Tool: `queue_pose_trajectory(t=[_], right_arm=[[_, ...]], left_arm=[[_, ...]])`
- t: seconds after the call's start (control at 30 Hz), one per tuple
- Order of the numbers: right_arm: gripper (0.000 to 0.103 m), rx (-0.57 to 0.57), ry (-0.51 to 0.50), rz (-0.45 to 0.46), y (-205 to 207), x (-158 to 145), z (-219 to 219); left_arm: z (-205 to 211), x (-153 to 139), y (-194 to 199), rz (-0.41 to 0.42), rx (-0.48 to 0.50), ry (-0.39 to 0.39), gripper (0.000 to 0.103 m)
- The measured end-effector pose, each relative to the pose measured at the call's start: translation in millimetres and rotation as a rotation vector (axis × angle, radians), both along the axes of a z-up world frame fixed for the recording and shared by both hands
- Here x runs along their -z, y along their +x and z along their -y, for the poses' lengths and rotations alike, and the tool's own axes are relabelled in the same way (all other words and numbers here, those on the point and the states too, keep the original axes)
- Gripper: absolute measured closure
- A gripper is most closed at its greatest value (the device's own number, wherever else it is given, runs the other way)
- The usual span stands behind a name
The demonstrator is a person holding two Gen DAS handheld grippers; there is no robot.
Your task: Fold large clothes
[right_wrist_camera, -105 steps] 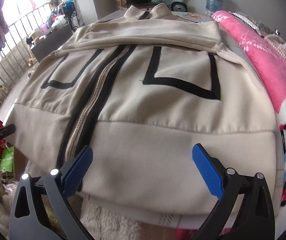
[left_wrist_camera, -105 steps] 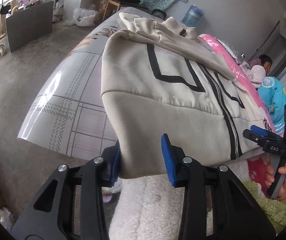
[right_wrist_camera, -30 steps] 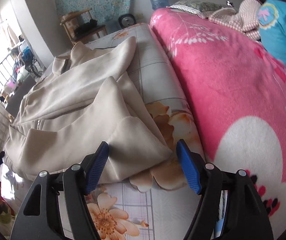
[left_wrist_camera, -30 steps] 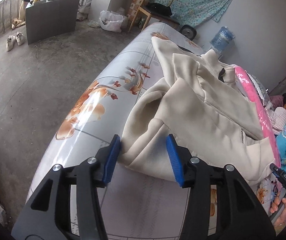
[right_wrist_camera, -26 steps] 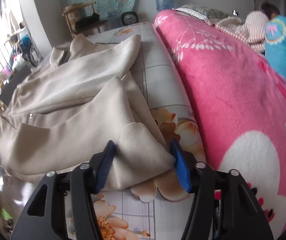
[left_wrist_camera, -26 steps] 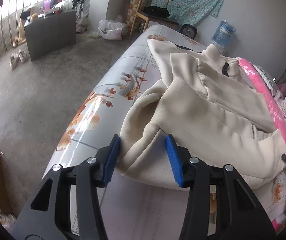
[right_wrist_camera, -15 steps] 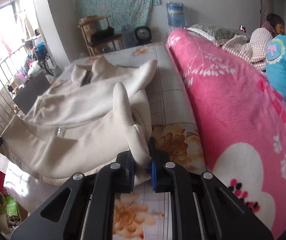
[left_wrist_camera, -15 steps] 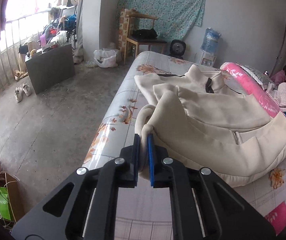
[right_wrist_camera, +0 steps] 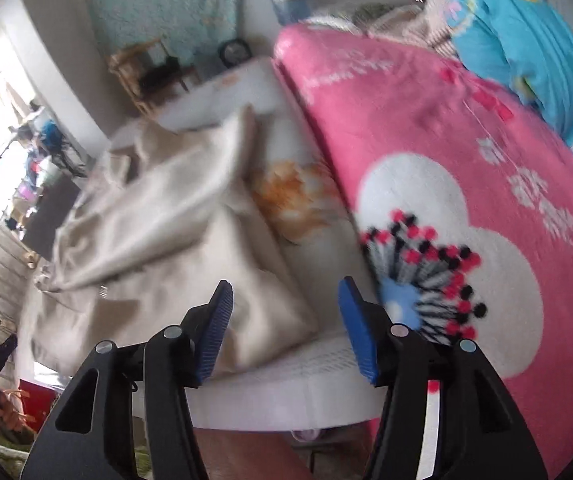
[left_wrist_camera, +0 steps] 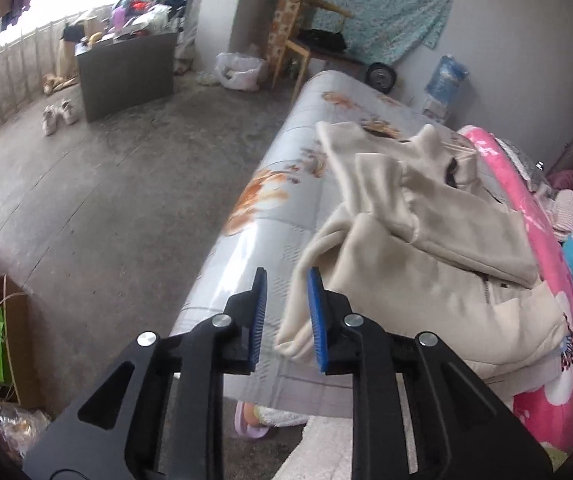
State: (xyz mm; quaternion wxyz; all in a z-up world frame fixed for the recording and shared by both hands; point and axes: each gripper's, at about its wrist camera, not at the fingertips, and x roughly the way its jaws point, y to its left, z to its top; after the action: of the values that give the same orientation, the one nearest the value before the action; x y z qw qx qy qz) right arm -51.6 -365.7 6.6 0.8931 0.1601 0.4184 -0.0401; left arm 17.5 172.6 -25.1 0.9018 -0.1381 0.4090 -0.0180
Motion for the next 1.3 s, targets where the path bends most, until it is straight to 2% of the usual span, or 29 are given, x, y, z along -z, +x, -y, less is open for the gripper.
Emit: queue_pose_trajectory(t=[0.03,0.1,0.17,0.2,0.27,0.33,0.37,0.4,0.47,0.53,0.63,0.7,0.77,0.87,0.97,1.07,1.17,1.3], right_arm=[[0.044,-0.057,-0.002,0.008,8.1,-2.4,-15.6],[0.040,-0.200,0.012,0.003,27.8,0.5,-53.5],[0.039,-0.343,0.021,-0.039,47.4,12.2,-97.9],[0.039,-0.390,0.012,-0.064,56.6,18.7,-114.1],[0.039,-0.446,-0.021,-0.111,67.4,33.2,-143.5],[0.040,-0.478,-0.040,-0.148,74.8,48.6,-162.9],[0.063,-0.506,-0.049,-0.176,78.5,57.7,-170.5],[0.084,-0.525,-0.051,-0.206,79.8,63.9,-176.9],[0.097,-0.540,-0.074,-0.199,79.8,61.8,-180.3],[0.097,-0.532,-0.092,-0.144,73.2,43.1,-182.4],[0.098,-0.512,-0.097,-0.053,71.3,9.7,-180.1],[0.098,-0.496,-0.129,-0.017,79.8,4.0,-181.4],[0.098,-0.479,-0.153,-0.014,93.5,12.6,-185.2],[0.098,-0.466,-0.197,-0.042,116.4,37.9,-193.3],[0.098,-0.466,-0.207,-0.077,124.3,58.4,-192.7],[0.098,-0.466,-0.208,-0.077,124.0,66.1,-191.7],[0.098,-0.463,-0.229,-0.077,122.6,65.7,-194.6],[0.098,-0.460,-0.254,-0.063,114.6,59.8,-197.7]], left_arm=[[15.1,-2.1,6.1,0.007,0.058,-0.008,0.077],[45.5,2.1,19.0,-0.015,0.162,-0.034,0.064],[84.5,16.1,32.5,-0.072,0.266,-0.018,0.060],[102.8,24.5,37.5,-0.082,0.309,0.011,0.060],[131.3,43.3,43.8,-0.112,0.327,0.124,0.060],[150.6,49.4,42.2,-0.055,0.319,0.263,0.062],[159.6,52.6,40.5,-0.035,0.322,0.338,0.069],[164.6,53.1,38.6,-0.011,0.326,0.361,0.092],[168.8,53.1,37.8,-0.003,0.330,0.370,0.100],[167.6,46.1,35.0,0.016,0.329,0.365,0.102],[155.7,12.5,27.9,0.107,0.294,0.340,0.102],[148.8,-3.1,33.3,0.152,0.267,0.314,0.102],[148.1,-1.7,45.5,0.157,0.254,0.315,0.102],[151.9,16.3,60.9,0.137,0.248,0.332,0.102],[159.2,39.4,69.0,0.105,0.259,0.382,0.102],[158.9,52.4,70.1,0.091,0.259,0.384,0.101],[155.6,44.3,66.6,0.093,0.264,0.364,0.097],[143.1,12.5,46.1,0.207,0.252,0.295,0.093]])
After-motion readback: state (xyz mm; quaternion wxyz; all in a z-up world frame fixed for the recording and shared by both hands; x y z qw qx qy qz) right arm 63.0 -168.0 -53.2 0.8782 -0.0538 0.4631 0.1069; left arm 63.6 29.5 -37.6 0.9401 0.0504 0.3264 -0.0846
